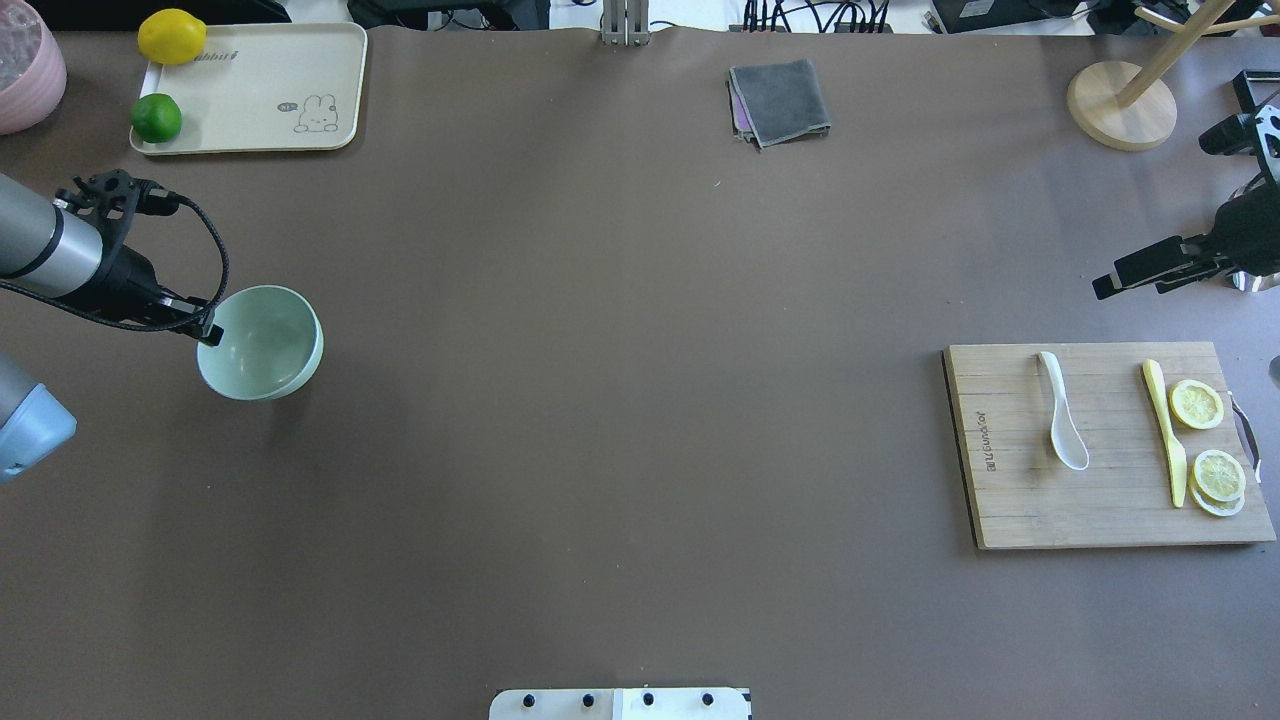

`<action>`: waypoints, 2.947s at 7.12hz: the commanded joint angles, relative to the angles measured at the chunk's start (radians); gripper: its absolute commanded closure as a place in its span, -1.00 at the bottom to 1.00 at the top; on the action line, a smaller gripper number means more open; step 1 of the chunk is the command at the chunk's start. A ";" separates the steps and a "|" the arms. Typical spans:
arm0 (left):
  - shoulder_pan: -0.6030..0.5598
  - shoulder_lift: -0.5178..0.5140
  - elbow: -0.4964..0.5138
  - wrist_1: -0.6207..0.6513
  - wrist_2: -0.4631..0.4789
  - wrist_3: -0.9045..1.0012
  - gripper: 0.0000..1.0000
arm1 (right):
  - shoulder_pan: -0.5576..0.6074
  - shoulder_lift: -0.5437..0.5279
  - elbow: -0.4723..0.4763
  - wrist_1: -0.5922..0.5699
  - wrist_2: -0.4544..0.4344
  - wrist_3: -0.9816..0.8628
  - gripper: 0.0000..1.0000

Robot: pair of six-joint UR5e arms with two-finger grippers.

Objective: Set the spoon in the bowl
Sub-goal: 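Move the left gripper to the green bowl while the right reaches the spoon, then grip the bowl rim with the left gripper while the right grasps the spoon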

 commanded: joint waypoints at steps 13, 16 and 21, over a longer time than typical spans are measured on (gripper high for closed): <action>0.412 -0.476 0.046 0.247 0.330 -0.569 1.00 | -0.220 -0.047 -0.028 -0.020 -0.126 0.230 -0.75; 0.418 -0.476 0.045 0.247 0.330 -0.569 1.00 | -0.251 -0.042 -0.032 -0.024 -0.153 0.238 -0.51; 0.417 -0.473 0.031 0.245 0.334 -0.566 -0.75 | -0.246 -0.036 -0.016 -0.026 -0.123 0.238 1.00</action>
